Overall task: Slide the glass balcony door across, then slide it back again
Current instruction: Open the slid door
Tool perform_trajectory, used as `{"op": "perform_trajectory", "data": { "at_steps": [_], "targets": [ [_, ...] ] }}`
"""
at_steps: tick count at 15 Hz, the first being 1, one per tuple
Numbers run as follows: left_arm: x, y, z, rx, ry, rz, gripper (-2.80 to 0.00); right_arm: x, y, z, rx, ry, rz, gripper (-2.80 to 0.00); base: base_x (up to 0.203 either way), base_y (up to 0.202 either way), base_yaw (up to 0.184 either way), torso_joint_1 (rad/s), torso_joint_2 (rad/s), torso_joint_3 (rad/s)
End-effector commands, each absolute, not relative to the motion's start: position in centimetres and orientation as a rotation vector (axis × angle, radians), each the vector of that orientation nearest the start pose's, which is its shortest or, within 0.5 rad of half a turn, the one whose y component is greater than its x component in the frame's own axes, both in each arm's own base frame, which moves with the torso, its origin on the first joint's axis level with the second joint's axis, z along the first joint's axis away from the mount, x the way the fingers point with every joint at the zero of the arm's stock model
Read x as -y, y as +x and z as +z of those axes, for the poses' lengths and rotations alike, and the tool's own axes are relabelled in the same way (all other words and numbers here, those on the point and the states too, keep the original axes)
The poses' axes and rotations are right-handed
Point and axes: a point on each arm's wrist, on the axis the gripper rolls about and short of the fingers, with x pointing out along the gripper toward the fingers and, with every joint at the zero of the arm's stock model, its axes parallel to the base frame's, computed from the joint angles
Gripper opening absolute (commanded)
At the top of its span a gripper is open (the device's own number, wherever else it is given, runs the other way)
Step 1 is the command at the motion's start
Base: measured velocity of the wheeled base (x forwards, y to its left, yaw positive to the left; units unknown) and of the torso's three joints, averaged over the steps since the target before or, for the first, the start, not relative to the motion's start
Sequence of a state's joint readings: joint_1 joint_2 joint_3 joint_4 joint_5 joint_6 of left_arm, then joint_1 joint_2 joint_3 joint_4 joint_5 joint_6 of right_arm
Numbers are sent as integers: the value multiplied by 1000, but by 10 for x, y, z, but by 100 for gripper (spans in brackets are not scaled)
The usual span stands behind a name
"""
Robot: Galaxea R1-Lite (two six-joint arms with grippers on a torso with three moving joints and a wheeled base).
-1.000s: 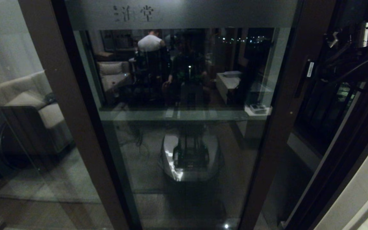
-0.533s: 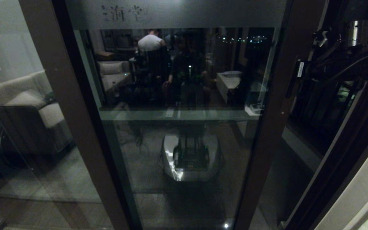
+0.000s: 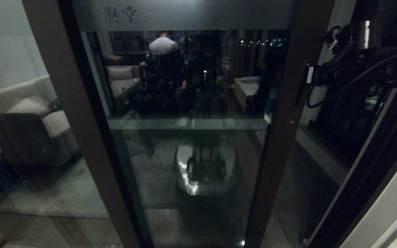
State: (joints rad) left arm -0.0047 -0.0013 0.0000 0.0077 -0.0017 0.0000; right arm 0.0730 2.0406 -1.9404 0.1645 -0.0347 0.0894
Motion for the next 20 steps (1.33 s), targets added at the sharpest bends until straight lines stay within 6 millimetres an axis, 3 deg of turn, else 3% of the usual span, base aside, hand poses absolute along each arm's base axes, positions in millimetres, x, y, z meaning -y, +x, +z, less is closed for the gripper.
{"op": "perform_trajectory", "data": {
  "at_steps": [1, 20],
  "targets": [
    [0, -23, 74, -7, 0, -6, -280, -39, 417, 294, -280, 69, 41, -280, 0, 0, 0, 0, 0, 0],
    [0, -23, 74, -8, 0, -6, -280, -94, 409, 290, -291, 41, 112, -280, 0, 0, 0, 0, 0, 0]
  ]
}}
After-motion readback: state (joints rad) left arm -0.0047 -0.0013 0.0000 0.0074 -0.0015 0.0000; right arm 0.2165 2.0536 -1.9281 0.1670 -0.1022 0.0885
